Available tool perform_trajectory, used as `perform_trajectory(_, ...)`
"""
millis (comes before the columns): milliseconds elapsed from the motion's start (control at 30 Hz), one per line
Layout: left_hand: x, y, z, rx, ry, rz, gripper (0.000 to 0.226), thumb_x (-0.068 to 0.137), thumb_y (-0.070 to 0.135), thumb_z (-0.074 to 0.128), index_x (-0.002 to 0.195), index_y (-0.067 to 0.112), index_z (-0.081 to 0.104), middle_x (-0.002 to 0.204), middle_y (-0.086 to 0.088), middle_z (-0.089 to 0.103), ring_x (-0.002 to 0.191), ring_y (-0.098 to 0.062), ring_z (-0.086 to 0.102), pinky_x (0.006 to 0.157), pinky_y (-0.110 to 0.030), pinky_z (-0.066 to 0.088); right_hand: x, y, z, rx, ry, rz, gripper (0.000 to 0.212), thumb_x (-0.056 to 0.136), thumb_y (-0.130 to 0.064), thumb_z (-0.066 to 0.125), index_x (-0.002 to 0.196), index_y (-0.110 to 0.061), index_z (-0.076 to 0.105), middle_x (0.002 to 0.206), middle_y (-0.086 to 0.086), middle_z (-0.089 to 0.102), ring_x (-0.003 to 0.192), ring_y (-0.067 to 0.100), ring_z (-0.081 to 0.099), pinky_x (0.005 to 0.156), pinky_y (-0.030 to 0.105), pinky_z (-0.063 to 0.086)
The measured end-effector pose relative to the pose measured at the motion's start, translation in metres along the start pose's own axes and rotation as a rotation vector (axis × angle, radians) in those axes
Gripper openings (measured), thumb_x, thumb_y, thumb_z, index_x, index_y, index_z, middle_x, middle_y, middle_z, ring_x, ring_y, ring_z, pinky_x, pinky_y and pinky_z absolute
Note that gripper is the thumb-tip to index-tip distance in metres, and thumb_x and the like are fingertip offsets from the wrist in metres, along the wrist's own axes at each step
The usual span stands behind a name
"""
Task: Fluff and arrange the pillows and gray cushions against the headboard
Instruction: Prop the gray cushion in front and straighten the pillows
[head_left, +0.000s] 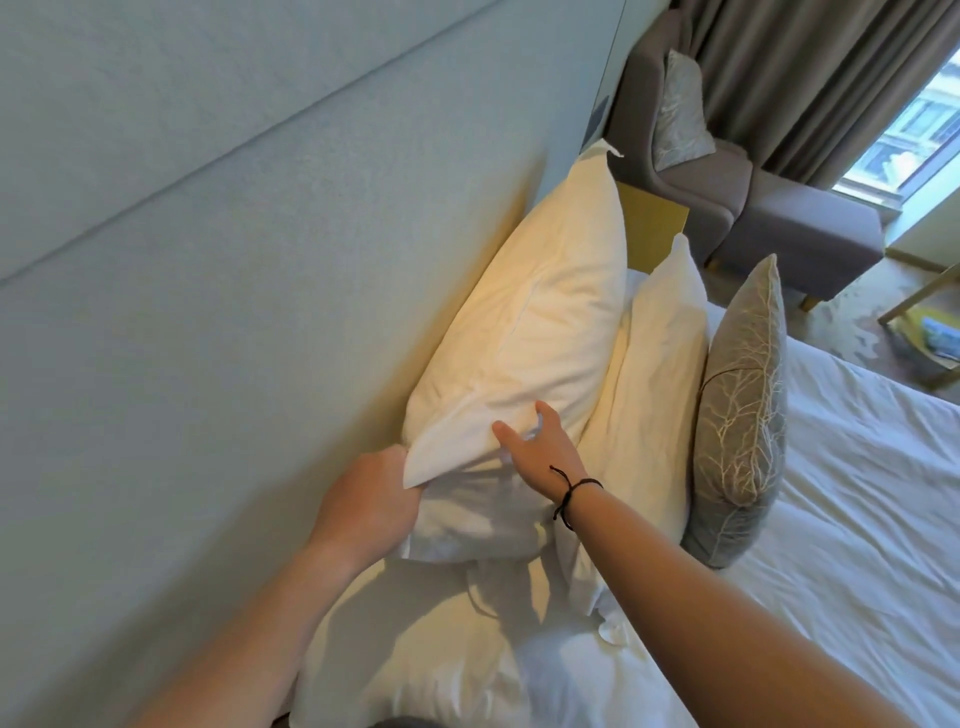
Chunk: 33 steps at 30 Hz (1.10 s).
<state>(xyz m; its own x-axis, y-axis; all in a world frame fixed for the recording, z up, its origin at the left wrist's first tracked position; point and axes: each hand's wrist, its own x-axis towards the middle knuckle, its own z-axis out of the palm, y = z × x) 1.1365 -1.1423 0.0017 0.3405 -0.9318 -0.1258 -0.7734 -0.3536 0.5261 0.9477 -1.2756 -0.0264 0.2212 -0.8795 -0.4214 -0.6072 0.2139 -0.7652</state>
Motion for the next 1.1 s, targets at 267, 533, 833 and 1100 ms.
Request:
perform_trajectory(267, -0.022, -0.020, -0.004, 0.043, -0.099, -0.115, 0.030, 0.085, 0.045, 0.058, 0.073, 0.021, 0.043, 0.072, 0.006, 0.055, 0.070, -0.028, 0.058, 0.055, -0.033, 0.040, -0.005, 0.004, 0.000, -0.138, -0.125, -0.081, 0.094, 0.081, -0.062, 0.061, 0.153, -0.027, 0.012, 0.158, 0.003, 0.027, 0.141, 0.025, 0.033, 0.104, 0.038, 0.037)
perform_trajectory(533, 0.019, 0.017, -0.014, -0.199, -0.117, -0.268, 0.067, 0.061, 0.088, 0.055, 0.083, 0.025, 0.053, 0.075, 0.012, 0.058, 0.065, -0.008, 0.055, 0.051, -0.026, 0.036, -0.008, 0.002, -0.013, -0.088, -0.124, -0.069, 0.091, 0.079, -0.063, 0.059, 0.152, -0.029, 0.016, 0.156, 0.000, 0.030, 0.138, 0.023, 0.036, 0.104, 0.037, 0.037)
perform_trajectory(833, 0.041, 0.014, -0.028, 0.103, 0.110, -0.139, 0.037, 0.097, 0.036, 0.048, 0.066, 0.020, 0.036, 0.063, 0.002, 0.046, 0.064, -0.030, 0.045, 0.056, -0.034, 0.031, 0.005, 0.002, -0.033, -0.033, -0.076, -0.099, 0.085, 0.084, -0.058, 0.060, 0.152, -0.028, 0.018, 0.157, -0.001, 0.028, 0.140, 0.023, 0.033, 0.105, 0.036, 0.035)
perform_trajectory(1100, 0.047, 0.014, -0.017, 0.236, 0.087, -0.191, 0.028, 0.099, 0.037, 0.041, 0.077, 0.021, 0.038, 0.088, -0.010, 0.062, 0.085, -0.035, 0.059, 0.065, -0.035, 0.040, 0.025, -0.001, -0.037, 0.006, -0.057, -0.138, 0.073, 0.089, -0.049, 0.060, 0.150, -0.031, 0.025, 0.154, -0.006, 0.034, 0.138, 0.018, 0.038, 0.101, 0.029, 0.036)
